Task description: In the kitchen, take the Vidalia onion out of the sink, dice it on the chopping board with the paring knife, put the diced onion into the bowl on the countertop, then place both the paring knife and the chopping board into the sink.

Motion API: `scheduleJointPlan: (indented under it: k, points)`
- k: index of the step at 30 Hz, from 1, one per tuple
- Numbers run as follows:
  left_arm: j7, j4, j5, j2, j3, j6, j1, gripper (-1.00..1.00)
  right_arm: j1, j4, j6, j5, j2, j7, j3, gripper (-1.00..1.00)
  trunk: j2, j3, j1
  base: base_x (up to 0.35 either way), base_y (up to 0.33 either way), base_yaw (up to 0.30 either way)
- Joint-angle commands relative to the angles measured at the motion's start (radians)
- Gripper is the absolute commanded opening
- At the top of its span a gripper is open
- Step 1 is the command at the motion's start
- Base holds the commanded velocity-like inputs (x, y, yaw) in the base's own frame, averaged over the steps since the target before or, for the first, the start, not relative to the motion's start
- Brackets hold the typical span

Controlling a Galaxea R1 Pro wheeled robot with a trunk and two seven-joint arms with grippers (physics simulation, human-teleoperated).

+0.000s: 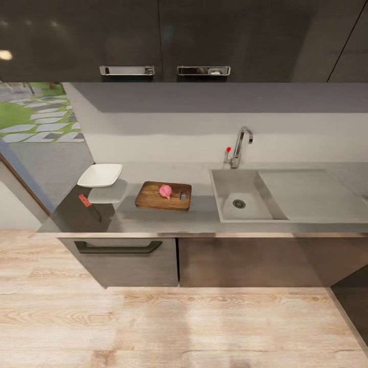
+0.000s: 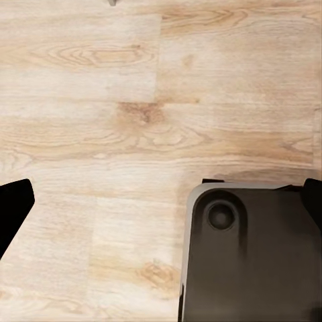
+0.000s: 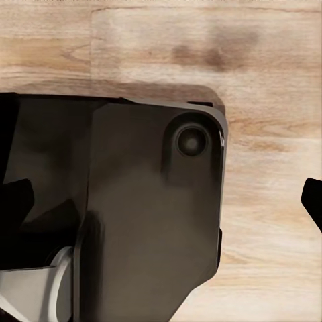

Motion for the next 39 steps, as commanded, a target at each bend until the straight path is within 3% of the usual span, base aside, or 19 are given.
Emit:
scheduleJointPlan:
  k: [1,15,27,28,29,33,39]
  points:
    - [0.008,-0.001,0.008,0.002,-0.008,-0.002,0.000,1.00,0.001,-0.002,-0.001,0.009,0.000,0.004,-0.008,1.00,-0.002,-0.001,0.001,0.000,0.000,0.000]
    - [0.006,0.024,0.009,-0.009,-0.008,-0.002,-0.004,1.00,0.001,-0.001,-0.001,0.009,0.000,0.004,-0.009,1.00,-0.002,-0.001,0.001,0.000,0.000,0.000]
    - [0.006,0.105,0.009,-0.024,-0.008,-0.002,-0.061,1.00,0.001,-0.015,-0.012,0.009,0.001,0.009,-0.008,1.00,-0.002,-0.001,0.001,0.000,0.000,0.000]
    - [0.006,0.107,0.009,-0.024,-0.008,-0.002,-0.062,1.00,0.001,-0.033,-0.021,0.007,0.000,0.008,-0.009,1.00,-0.002,-0.001,0.001,0.000,0.000,0.000]
    - [0.006,0.109,0.009,-0.024,-0.008,-0.002,-0.063,1.00,0.001,-0.127,-0.038,-0.012,-0.001,0.004,-0.012,1.00,-0.002,0.000,0.001,0.000,0.000,0.000]
    - [0.005,0.110,0.009,-0.025,-0.008,-0.002,-0.064,1.00,0.001,-0.342,-0.043,-0.077,0.001,0.002,-0.013,1.00,-0.002,0.006,0.001,0.000,0.000,0.000]
    - [0.005,0.109,0.008,-0.025,-0.008,-0.002,-0.068,1.00,0.001,-0.489,-0.039,-0.089,0.004,0.003,-0.010,1.00,-0.002,0.016,0.001,0.000,0.000,0.000]
